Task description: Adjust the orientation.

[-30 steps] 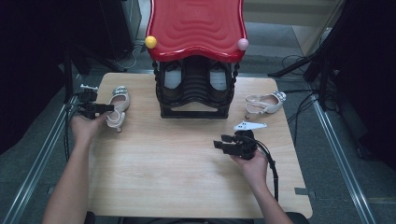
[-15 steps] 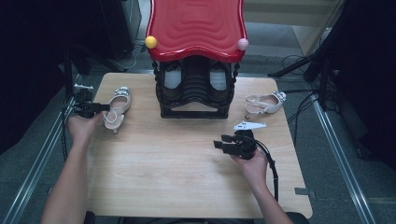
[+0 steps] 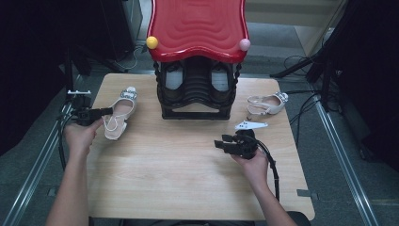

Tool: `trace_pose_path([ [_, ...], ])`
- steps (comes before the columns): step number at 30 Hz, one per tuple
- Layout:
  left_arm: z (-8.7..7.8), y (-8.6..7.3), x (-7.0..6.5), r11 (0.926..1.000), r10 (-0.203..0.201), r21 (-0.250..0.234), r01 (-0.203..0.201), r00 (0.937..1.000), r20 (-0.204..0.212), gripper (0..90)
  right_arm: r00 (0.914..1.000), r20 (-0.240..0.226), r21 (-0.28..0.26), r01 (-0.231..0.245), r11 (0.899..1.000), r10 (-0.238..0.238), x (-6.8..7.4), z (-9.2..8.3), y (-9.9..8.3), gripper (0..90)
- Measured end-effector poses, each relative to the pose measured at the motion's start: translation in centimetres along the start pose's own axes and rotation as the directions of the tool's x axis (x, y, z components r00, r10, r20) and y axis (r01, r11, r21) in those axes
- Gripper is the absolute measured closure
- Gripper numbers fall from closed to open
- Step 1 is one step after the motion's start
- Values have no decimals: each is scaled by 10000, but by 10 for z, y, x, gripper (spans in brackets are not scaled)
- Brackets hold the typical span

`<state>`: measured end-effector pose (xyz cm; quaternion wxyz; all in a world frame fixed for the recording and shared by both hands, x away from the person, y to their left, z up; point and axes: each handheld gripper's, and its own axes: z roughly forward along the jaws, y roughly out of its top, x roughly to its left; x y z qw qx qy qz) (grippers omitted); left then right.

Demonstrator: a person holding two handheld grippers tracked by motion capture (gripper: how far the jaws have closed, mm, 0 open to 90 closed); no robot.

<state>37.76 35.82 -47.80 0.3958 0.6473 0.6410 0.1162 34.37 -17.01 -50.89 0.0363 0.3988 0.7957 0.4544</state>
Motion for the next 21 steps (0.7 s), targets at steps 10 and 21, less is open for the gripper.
trace_pose_path([
  [10,-5,-21,-17,9983,268,511,-284,9992,304,871,9999,-96,25,33,10000,-33,-1,5,7,515],
  [21,-13,-42,-37,9969,479,587,-517,9968,638,870,9995,-305,62,43,10000,-41,-2,10,10,514],
])
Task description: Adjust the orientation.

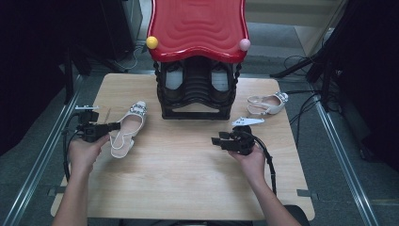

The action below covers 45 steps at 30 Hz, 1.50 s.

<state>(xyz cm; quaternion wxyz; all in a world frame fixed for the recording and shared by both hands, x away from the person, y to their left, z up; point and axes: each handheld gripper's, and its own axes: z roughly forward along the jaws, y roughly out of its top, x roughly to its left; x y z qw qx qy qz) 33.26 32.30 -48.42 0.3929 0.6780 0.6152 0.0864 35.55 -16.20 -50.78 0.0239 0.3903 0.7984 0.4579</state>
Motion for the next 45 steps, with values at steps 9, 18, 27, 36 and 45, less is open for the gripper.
trace_pose_path([
  [9,6,-13,-25,9967,669,431,-687,9969,411,870,10000,-14,9,70,10000,-70,-2,3,1,514],
  [18,14,-15,-47,9895,1279,551,-1339,9867,1005,868,10000,6,53,47,10000,-47,-2,6,0,516],
  [27,29,-12,-76,9779,1843,679,-1976,9690,1647,863,9996,266,27,130,9999,-130,0,2,-1,521],
  [36,51,-11,-113,9609,2356,864,-2630,9408,2436,860,9991,405,-25,163,9999,-161,3,-4,-7,521],
  [45,72,-13,-138,9451,2723,1025,-3102,9214,2773,860,9985,551,-51,64,10000,-61,4,-10,-14,523],
])
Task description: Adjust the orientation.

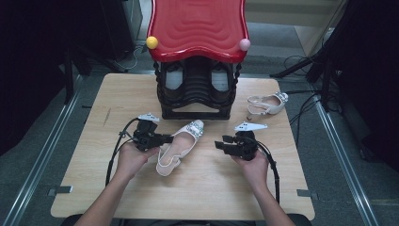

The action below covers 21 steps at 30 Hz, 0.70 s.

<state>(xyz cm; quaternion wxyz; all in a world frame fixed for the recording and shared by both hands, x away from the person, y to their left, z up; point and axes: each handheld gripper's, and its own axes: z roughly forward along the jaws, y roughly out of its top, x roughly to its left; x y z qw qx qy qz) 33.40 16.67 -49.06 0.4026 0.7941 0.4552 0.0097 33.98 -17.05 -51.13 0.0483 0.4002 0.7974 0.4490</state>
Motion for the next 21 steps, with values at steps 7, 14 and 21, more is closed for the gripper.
trace_pose_path([
  [7,14,4,-8,9999,-34,163,25,9985,544,855,10000,92,-31,-9,10000,10,4,-1,-6,530],
  [14,28,4,-10,9979,237,590,-257,9991,352,849,9998,113,110,130,9999,-131,9,5,-8,537],
  [21,22,6,-6,9981,242,561,-273,9982,542,796,9992,74,213,389,9990,-390,17,14,-9,623],
])
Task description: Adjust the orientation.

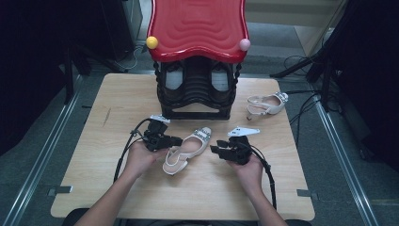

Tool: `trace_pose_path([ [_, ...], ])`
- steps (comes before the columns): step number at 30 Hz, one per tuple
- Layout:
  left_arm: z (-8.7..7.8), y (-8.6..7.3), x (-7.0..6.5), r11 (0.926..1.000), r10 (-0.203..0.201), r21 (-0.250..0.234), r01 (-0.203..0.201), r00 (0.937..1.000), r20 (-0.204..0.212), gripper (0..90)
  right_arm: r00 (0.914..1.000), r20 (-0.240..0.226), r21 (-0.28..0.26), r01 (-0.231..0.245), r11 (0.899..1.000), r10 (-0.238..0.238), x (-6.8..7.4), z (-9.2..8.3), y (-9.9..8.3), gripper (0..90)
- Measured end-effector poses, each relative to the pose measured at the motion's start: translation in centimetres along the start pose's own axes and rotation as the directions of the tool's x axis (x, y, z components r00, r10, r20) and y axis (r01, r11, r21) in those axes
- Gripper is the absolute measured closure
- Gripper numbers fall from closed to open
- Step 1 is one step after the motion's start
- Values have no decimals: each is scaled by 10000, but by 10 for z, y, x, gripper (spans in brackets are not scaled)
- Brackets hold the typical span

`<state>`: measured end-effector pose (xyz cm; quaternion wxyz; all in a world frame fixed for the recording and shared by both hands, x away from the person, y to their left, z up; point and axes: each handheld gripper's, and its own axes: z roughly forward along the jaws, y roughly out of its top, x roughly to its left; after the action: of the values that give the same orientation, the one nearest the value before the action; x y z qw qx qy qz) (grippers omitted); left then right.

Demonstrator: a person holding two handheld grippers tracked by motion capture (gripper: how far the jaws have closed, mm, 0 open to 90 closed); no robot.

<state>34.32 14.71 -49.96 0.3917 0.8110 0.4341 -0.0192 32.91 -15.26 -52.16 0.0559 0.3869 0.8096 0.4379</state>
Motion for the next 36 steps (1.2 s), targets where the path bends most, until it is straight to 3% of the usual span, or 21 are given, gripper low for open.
trace_pose_path([
  [8,-23,6,-8,9987,401,-298,-405,9991,-122,662,9987,-500,164,-71,9998,79,7,10,0,898],
  [11,-32,7,-8,9985,530,-122,-530,9986,31,581,9979,-631,243,-114,9996,129,10,15,0,900],
  [13,-40,7,-9,9972,657,-346,-666,9975,-267,568,9979,-637,279,-49,9996,66,11,19,0,900],
  [19,-53,5,-4,9971,588,-466,-605,9976,-363,529,9981,-608,460,28,9989,0,17,26,0,900],
  [23,-55,2,2,9982,380,-444,-401,9981,-491,505,9976,-682,506,-42,9987,76,16,27,1,900],
  [30,-56,-6,7,9980,351,-509,-388,9968,-717,483,9981,-607,538,-31,9985,64,15,30,5,900],
  [36,-52,-14,12,9997,25,-238,-42,9972,-742,507,9982,-593,575,-88,9983,122,12,33,9,900],
])
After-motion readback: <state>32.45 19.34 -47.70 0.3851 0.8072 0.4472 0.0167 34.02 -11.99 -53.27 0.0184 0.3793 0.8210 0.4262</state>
